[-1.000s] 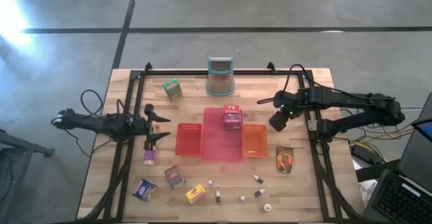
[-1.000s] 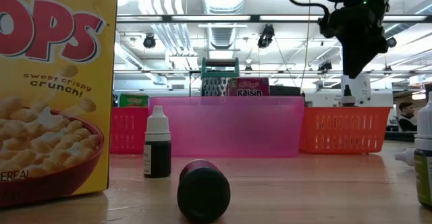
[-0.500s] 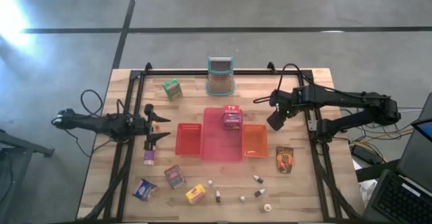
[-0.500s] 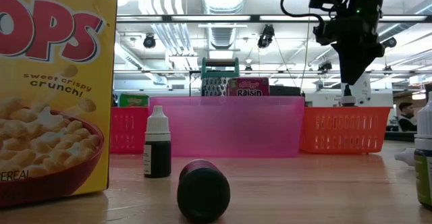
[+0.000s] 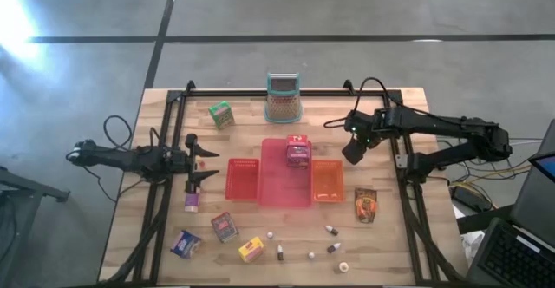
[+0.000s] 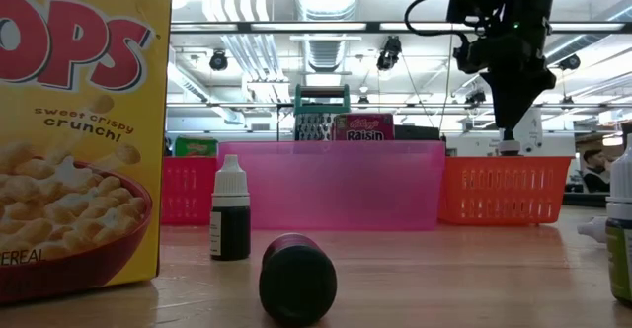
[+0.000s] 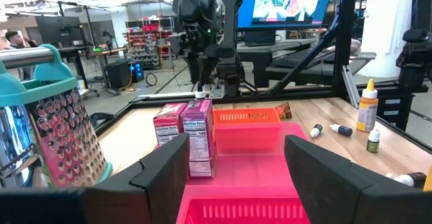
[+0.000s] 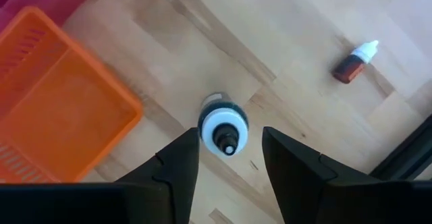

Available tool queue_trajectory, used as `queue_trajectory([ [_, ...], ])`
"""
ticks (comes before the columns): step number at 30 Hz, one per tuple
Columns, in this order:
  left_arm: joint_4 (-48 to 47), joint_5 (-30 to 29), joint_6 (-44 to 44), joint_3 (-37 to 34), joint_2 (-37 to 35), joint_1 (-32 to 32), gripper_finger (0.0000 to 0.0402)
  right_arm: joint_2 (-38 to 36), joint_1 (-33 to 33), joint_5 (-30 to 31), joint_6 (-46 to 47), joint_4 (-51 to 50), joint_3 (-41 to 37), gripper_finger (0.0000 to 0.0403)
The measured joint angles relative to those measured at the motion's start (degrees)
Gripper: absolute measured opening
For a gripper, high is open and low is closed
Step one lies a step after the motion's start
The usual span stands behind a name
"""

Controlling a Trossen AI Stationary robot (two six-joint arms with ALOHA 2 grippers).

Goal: Pick & Place Kitchen Items
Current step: Put the big black food coloring bottle into the orange bin

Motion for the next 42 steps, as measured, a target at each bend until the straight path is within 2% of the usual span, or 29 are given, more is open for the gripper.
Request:
queue_trajectory([
  [10,0.00,0.00,0.01,0.00,0.00,0.00,0.0248,0.03,-0.98,-1.59,-0.15,0.03,0.00,0.0142],
  [23,0.00,-0.01,0.01,0.00,-0.02,0.00,0.0248,0.01,-1.00,-2.09,-0.11,0.47,-0.67,0.0166],
  [42,0.00,0.01,0.01,0.00,0.00,0.00,0.0248,0.01,-2.25,-1.99,-2.49,3.36,-3.61,0.0114],
])
